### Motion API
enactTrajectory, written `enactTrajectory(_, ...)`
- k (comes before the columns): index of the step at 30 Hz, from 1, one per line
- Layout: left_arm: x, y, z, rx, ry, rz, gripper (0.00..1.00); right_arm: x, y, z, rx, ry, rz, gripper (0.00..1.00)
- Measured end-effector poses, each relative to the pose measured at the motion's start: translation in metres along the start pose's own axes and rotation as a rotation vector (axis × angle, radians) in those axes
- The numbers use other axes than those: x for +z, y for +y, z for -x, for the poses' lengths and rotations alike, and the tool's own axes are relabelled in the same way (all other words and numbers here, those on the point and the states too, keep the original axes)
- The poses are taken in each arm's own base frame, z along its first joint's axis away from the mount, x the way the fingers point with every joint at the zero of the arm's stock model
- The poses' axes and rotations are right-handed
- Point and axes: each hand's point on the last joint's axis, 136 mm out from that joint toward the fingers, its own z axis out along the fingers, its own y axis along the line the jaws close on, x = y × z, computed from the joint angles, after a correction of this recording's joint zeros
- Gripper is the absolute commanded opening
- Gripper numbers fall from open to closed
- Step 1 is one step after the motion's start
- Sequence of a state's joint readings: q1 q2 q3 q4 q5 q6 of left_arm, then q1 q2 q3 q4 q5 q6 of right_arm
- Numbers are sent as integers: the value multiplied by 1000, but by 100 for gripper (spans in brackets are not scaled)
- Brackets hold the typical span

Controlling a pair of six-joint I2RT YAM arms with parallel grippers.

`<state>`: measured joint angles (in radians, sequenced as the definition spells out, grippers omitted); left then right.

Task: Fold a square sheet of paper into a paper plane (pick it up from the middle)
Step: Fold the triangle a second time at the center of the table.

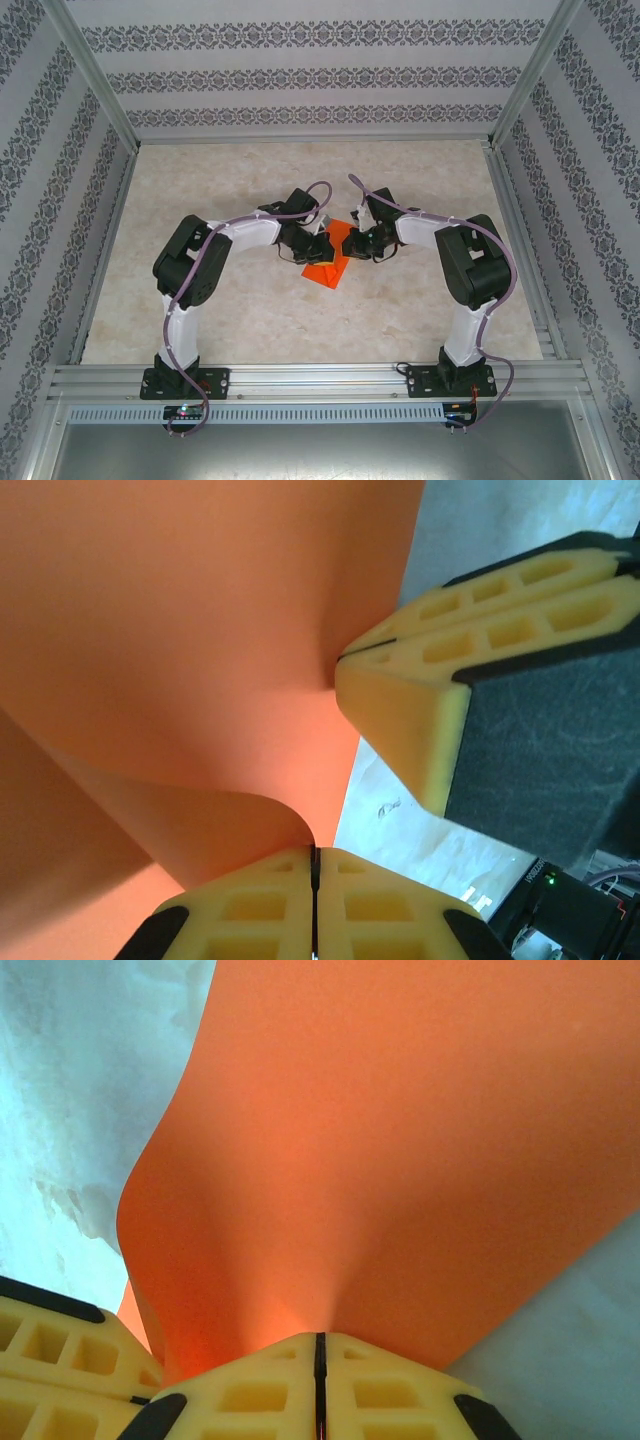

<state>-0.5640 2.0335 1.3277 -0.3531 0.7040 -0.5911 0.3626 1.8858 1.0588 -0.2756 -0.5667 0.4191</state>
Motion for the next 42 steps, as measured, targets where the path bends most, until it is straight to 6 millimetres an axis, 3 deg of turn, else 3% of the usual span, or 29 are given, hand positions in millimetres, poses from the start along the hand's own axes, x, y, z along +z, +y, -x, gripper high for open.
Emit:
enactTrajectory(19, 12, 3, 6, -2, 11, 6, 9, -1, -1, 0, 2, -1, 3, 9)
enactTrajectory(29, 15, 6, 5, -8, 18, 10, 9, -19, -1, 14, 7, -60, 8, 12)
enactTrajectory(42, 15, 6, 5, -8, 18, 10, 9, -4, -16, 15, 27, -24, -19, 12)
